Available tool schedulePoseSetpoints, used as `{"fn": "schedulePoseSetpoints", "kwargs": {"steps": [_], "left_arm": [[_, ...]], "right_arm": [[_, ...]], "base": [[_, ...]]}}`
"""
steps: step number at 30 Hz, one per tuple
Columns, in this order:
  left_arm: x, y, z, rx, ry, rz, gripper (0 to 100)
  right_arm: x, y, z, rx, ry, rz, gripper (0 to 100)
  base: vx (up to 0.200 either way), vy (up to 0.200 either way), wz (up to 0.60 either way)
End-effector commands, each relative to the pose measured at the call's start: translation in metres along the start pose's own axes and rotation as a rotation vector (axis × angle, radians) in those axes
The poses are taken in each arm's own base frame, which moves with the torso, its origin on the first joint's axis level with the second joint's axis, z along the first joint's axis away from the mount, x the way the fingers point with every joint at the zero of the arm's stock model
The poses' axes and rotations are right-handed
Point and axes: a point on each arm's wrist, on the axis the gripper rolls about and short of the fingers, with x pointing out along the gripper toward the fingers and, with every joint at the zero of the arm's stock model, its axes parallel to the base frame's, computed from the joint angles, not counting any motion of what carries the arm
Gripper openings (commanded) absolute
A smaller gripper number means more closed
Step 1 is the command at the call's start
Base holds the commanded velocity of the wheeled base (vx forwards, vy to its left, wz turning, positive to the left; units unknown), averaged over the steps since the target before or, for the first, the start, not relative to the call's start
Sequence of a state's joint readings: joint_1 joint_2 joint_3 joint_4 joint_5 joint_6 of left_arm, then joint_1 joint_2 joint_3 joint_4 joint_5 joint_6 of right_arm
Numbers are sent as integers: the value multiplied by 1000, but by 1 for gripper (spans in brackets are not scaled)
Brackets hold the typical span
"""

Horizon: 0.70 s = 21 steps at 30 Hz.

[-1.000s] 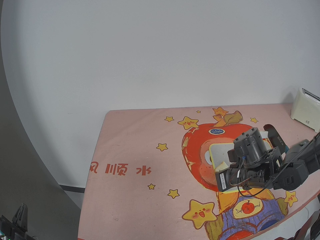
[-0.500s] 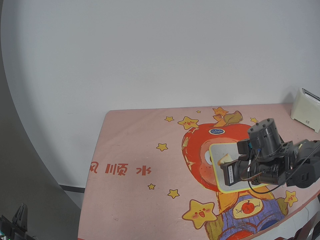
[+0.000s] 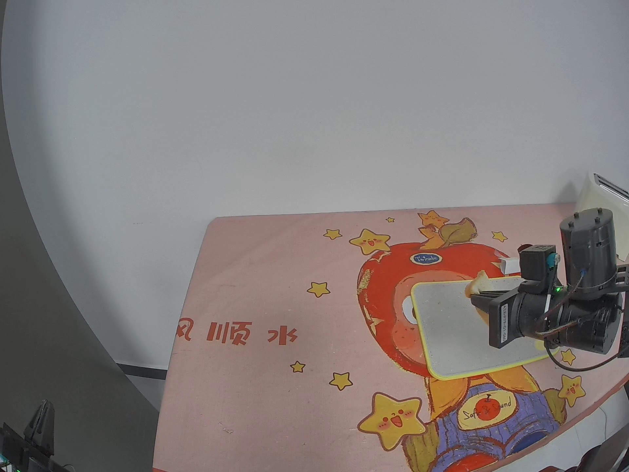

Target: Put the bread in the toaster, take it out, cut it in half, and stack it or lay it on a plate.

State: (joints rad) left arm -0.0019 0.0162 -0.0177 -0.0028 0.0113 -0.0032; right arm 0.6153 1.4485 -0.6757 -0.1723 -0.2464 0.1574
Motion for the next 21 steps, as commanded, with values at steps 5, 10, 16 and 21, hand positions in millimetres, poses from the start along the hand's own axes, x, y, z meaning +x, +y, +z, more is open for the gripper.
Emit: {"fn": "schedulePoseSetpoints", "kwargs": {"steps": [5, 10, 16, 21], "left_arm": [[0, 0, -5, 0, 1, 0, 0], [0, 0, -5, 0, 1, 1, 0], [0, 0, -5, 0, 3, 1, 0], [0, 0, -5, 0, 1, 1, 0]], "right_arm": [[-5, -1, 1, 3, -20, 1, 0], [-4, -1, 1, 2, -15, 2, 0], [-3, -1, 0, 1, -11, 1, 0], [-3, -1, 0, 0, -8, 1, 0]], "base": [[0, -160, 0], [0, 0, 0], [0, 0, 0], [0, -40, 0]]}}
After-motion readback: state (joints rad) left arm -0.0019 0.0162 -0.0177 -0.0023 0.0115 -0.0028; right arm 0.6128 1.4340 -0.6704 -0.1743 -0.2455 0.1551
